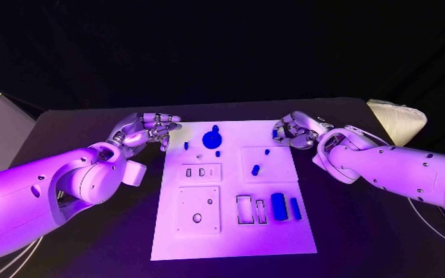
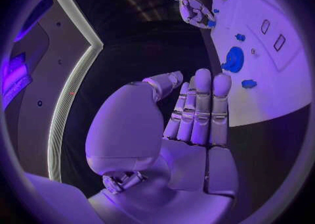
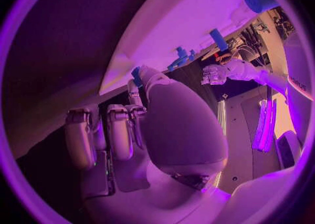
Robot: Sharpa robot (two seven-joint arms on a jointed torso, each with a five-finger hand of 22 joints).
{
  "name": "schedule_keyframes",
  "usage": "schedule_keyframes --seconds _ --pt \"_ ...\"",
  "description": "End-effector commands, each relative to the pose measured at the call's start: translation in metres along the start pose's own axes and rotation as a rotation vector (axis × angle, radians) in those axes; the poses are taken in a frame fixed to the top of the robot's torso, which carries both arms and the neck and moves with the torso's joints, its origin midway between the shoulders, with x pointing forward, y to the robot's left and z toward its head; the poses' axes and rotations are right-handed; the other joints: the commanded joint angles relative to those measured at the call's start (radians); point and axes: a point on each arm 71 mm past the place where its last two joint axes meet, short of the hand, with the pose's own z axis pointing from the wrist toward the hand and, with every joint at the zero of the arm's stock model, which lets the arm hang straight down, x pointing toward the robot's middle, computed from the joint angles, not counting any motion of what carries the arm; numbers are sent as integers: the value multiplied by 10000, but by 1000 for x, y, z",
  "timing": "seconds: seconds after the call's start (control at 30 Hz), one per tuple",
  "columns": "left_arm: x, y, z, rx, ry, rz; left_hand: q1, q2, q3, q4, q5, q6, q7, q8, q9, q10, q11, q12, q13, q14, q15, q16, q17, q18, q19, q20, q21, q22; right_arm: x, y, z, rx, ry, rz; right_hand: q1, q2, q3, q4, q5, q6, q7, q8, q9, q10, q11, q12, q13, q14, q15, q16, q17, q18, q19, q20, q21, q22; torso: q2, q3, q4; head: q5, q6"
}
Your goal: Assemble the parts on the task board
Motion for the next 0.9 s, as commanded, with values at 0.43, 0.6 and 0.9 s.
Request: schedule_keyframes --seconds 0.43,0.6,0.9 --pt "2 0 1 54 244 -57 -21 -44 71 -5 -7 -42 -16 -4 15 -75 -10 53 11 -70 -16 45 -11 -82 -71 8 64 0 -7 15 -5 287 -1021 453 -30 0 306 -69 118 220 -88 209 80 985 -156 147 2551 1014 -125 94 2505 -68 1046 -149 95 2635 -47 -5 -28 10 47" --pt "2 0 2 50 226 -49 -21 -44 80 -14 -8 -42 -19 -3 18 -78 -10 56 12 -73 -16 46 -14 -82 -74 8 71 6 -9 35 -4 173 -1178 782 -98 -13 388 -83 148 272 -121 277 109 1009 -185 172 2576 1020 -145 102 2527 -68 1046 -170 95 2635 -107 -47 -47 50 59" --pt "3 1 3 75 428 29 -133 -17 87 -38 -27 211 -168 179 121 149 -129 218 90 -123 -80 67 -45 -61 -199 -23 71 -49 9 89 1 -490 -871 1493 -223 -91 422 -76 155 287 -141 330 132 1030 -205 193 2597 1017 -164 98 2517 -68 1046 -190 95 2635 -205 -125 -13 154 43"
